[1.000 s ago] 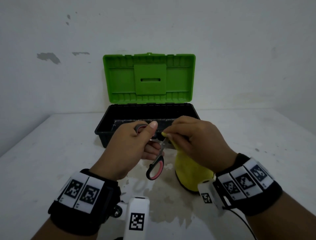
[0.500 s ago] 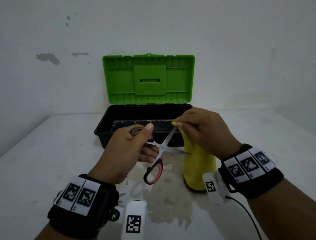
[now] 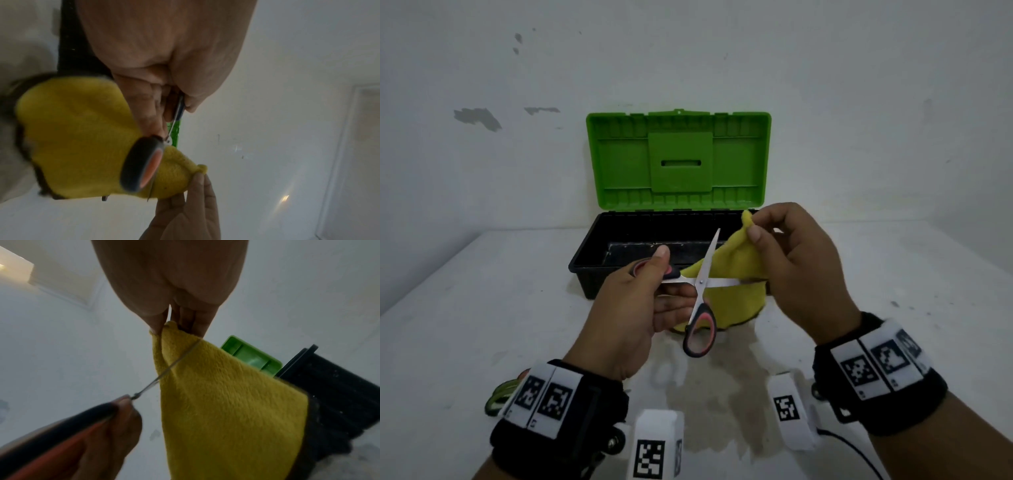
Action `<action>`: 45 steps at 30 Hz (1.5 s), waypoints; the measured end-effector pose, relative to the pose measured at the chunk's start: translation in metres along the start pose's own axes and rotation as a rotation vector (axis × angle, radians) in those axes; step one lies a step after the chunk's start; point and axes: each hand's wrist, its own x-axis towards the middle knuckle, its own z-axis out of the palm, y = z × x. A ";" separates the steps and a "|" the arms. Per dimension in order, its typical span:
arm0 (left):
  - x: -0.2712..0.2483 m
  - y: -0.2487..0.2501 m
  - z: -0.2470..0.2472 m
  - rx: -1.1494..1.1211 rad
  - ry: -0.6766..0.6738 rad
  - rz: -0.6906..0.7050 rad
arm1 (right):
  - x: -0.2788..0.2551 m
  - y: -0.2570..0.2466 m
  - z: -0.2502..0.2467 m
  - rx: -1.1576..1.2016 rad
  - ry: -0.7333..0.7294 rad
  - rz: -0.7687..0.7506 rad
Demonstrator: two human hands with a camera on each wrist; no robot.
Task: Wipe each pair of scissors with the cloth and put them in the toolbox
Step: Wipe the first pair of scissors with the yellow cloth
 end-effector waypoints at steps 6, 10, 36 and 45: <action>-0.003 -0.001 0.000 -0.092 0.062 0.005 | -0.020 -0.014 0.009 0.059 -0.168 -0.158; -0.004 0.001 -0.003 -0.094 0.057 0.016 | -0.031 -0.017 0.003 0.033 -0.258 -0.256; -0.008 0.006 -0.006 0.141 -0.093 0.185 | -0.007 -0.011 -0.028 -0.143 -0.728 0.018; -0.002 0.006 -0.015 0.140 -0.098 0.126 | -0.012 0.008 -0.053 -0.166 -0.741 0.093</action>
